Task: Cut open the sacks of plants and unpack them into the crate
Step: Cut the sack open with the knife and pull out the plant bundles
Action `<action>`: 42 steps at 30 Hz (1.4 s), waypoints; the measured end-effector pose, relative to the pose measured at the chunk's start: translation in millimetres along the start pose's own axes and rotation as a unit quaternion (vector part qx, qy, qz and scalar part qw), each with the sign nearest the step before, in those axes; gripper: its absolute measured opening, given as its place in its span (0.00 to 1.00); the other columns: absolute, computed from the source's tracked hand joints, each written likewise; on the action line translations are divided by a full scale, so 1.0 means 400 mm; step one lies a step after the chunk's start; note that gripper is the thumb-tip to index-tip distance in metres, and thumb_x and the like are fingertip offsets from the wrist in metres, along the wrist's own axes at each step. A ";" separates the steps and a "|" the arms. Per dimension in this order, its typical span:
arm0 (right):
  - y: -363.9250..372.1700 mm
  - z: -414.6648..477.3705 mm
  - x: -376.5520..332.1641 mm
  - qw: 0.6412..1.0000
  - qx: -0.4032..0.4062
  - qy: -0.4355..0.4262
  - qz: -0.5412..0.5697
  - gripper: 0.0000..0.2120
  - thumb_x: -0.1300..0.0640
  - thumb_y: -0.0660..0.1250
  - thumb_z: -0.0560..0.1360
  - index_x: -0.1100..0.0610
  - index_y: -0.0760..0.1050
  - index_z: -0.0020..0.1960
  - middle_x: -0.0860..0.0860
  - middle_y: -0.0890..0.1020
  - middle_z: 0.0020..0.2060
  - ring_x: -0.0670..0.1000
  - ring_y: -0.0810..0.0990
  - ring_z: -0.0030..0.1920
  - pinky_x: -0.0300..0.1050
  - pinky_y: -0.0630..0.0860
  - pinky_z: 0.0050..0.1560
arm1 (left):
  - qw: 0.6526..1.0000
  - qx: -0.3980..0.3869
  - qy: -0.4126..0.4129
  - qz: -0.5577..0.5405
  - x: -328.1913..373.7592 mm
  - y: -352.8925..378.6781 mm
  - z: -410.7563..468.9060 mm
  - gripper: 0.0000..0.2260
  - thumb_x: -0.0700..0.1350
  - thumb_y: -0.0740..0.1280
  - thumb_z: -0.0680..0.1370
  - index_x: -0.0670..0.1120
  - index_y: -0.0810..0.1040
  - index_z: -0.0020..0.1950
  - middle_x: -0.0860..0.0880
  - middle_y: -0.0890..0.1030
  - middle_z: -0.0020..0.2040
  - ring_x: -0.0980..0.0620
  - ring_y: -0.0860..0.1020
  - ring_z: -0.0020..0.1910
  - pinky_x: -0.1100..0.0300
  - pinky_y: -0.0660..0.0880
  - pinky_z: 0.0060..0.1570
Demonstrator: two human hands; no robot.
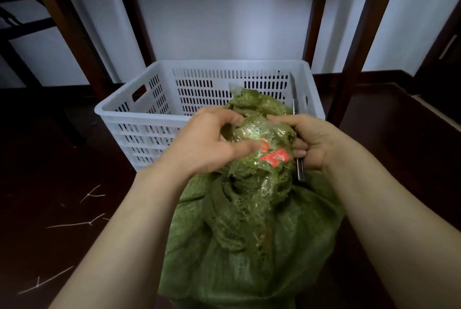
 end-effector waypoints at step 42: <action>-0.021 0.047 -0.005 0.957 0.149 -0.249 0.010 0.08 0.57 0.67 0.77 0.58 0.78 0.54 0.50 0.76 0.25 0.42 0.61 0.15 0.31 0.56 0.17 | 0.861 0.148 -0.190 -0.448 -0.049 0.049 0.032 0.15 0.31 0.69 0.71 0.43 0.76 0.55 0.46 0.82 0.41 0.53 0.77 0.29 0.65 0.69 0.25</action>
Point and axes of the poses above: each hand's wrist, its own z-axis towards the middle knuckle, its own y-axis out of the palm, x = y × z, the point moved 1 cm from there along z, towards the middle knuckle
